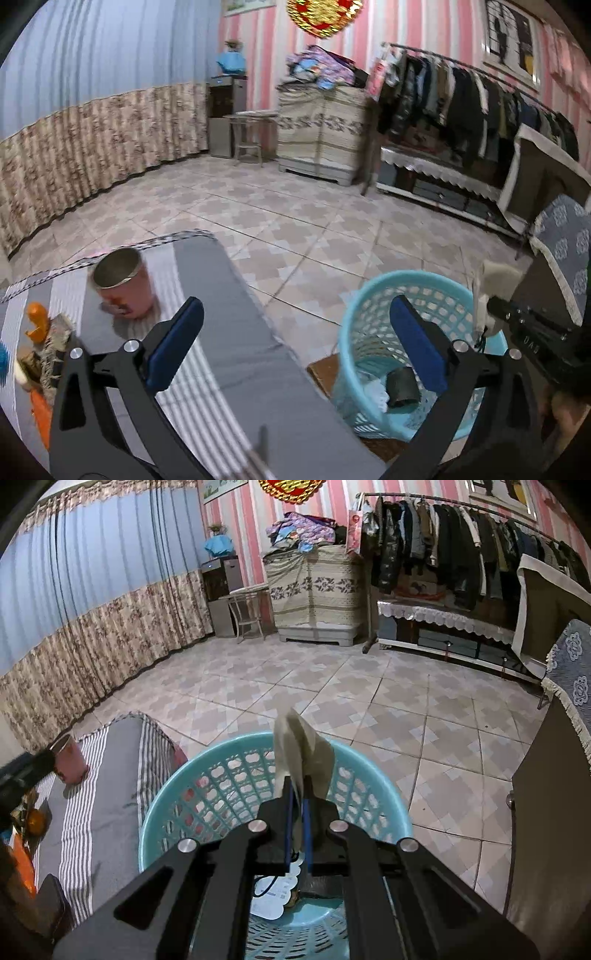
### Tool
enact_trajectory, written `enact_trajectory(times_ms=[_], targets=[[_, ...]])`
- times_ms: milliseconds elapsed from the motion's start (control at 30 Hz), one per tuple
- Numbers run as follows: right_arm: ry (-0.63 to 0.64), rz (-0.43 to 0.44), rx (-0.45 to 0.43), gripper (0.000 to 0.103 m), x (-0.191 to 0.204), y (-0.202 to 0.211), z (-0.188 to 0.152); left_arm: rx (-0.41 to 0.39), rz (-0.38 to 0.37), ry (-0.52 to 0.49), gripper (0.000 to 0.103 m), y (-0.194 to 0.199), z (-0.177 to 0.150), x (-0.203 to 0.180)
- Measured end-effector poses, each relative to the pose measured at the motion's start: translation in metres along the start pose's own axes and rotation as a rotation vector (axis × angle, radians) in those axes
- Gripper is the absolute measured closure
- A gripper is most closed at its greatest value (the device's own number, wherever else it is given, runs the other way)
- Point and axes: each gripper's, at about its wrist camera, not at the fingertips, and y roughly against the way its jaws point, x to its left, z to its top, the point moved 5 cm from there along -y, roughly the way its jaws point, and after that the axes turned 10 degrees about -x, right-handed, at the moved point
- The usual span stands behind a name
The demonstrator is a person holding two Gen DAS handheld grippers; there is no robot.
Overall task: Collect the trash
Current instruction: 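Carry both items over the blue basket and open both tools to drop them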
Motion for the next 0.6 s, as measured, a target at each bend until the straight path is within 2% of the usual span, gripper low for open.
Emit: enact_trajectory(times_ms=[233,267,333,367,400,533,600], targets=[[-0.015,-0.001,0.014,0.096,0.000,-0.005,-0.004,-0.003,0.038,0.034,0.006,0.017,0.001,0.036],[-0.020,0.000,0.017,0.093,-0.001,-0.006,-0.005,-0.009,0.052,0.033,0.006,0.021,0.002,0.042],[-0.020,-0.022,0.010,0.070,-0.004,-0.006,-0.004,-0.019,0.073,0.039,0.006,0.027,0.003,0.052],[-0.025,-0.034,-0.001,0.047,-0.006,-0.005,-0.003,-0.023,0.086,0.042,0.006,0.031,0.004,0.059],[-0.032,-0.039,-0.016,0.038,-0.007,-0.003,-0.002,-0.026,0.097,0.045,0.006,0.035,0.004,0.065],[-0.025,-0.056,-0.039,0.027,-0.005,0.003,0.003,-0.039,0.136,0.052,0.005,0.050,0.005,0.087],[-0.015,-0.092,-0.054,0.015,-0.005,0.006,0.004,-0.050,0.161,0.046,0.005,0.061,0.006,0.100]])
